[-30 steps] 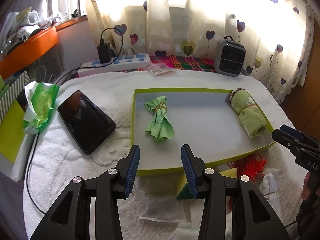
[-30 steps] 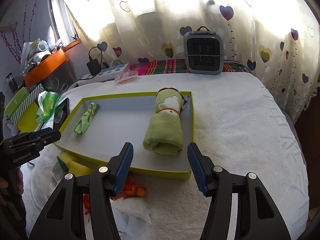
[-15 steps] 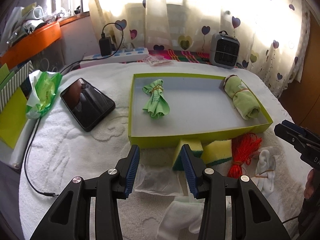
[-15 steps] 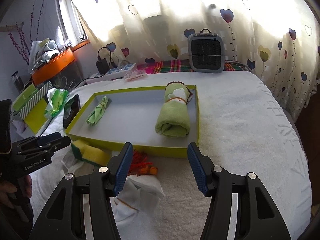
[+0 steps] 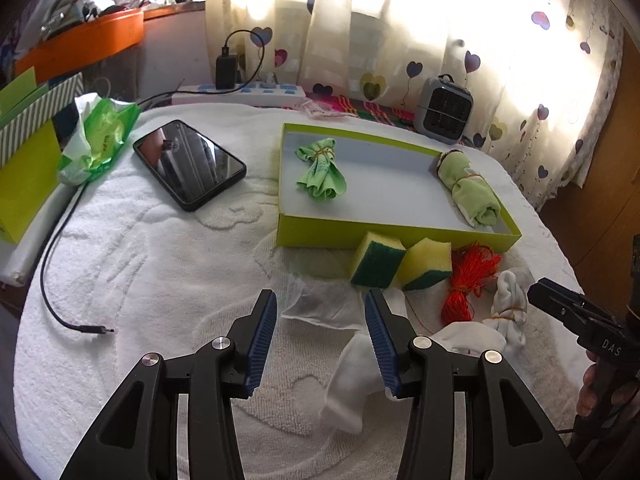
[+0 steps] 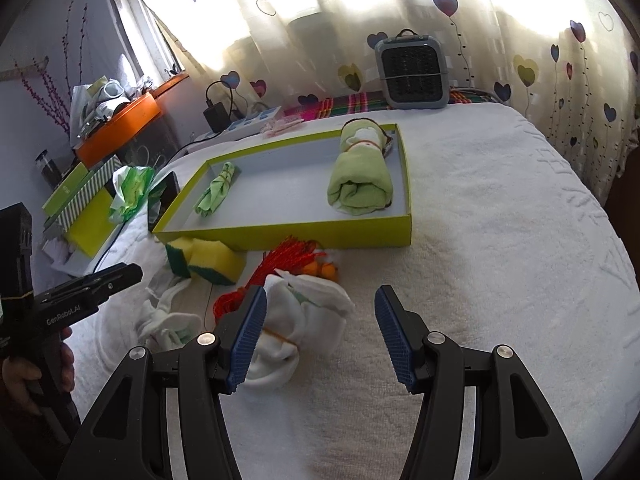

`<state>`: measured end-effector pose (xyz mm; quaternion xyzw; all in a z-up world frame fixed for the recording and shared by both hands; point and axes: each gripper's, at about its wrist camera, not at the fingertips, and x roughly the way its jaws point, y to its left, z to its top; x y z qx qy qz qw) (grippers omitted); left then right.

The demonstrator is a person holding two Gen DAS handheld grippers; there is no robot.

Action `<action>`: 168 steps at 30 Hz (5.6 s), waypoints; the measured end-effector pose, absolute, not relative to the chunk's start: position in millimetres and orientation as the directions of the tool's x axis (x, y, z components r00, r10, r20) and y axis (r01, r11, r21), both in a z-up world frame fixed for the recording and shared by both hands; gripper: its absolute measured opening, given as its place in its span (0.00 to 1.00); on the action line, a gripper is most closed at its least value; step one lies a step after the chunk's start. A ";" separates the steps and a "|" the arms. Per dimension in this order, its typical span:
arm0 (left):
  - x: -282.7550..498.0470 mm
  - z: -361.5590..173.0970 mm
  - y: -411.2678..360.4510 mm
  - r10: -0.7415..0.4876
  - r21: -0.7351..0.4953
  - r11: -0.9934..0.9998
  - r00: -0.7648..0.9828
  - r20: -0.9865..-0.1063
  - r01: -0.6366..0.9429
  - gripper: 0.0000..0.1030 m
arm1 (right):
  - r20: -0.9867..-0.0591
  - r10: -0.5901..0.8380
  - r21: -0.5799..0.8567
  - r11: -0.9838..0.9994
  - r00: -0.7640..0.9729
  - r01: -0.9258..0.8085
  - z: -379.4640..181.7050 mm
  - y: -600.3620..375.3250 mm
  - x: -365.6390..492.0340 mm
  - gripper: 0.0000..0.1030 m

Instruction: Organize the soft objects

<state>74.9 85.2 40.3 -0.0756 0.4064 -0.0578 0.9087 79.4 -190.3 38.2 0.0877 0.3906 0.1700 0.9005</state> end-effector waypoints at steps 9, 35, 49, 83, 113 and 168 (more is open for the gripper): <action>59.5 31.0 99.2 -0.200 -0.233 0.972 0.647 -0.736 0.036 0.45 | -0.706 0.410 0.308 0.912 0.578 -0.271 20.9 -170.2 76.7 0.63; 36.6 17.8 46.4 -0.379 -0.309 0.925 0.536 -0.754 0.220 0.46 | -0.694 0.426 0.317 0.905 0.581 -0.284 19.6 -176.2 58.4 0.31; 10.4 25.5 13.3 -0.440 -0.296 0.891 0.502 -0.744 0.343 0.46 | -0.694 0.391 0.322 0.920 0.604 -0.225 19.2 -203.4 44.3 0.31; 59.9 12.2 8.8 -0.328 -0.191 0.934 0.511 -0.794 0.302 0.48 | -0.705 0.402 0.315 0.916 0.584 -0.250 15.1 -213.5 31.6 0.31; 53.1 22.5 14.6 -0.354 -0.227 0.930 0.548 -0.758 0.288 0.33 | -0.697 0.398 0.295 0.917 0.596 -0.268 22.4 -209.3 29.8 0.31; 206.9 73.7 34.2 -0.269 -0.179 0.963 0.649 -0.712 0.203 0.33 | -0.677 0.352 0.173 0.930 0.646 -0.325 73.2 -157.9 183.6 0.31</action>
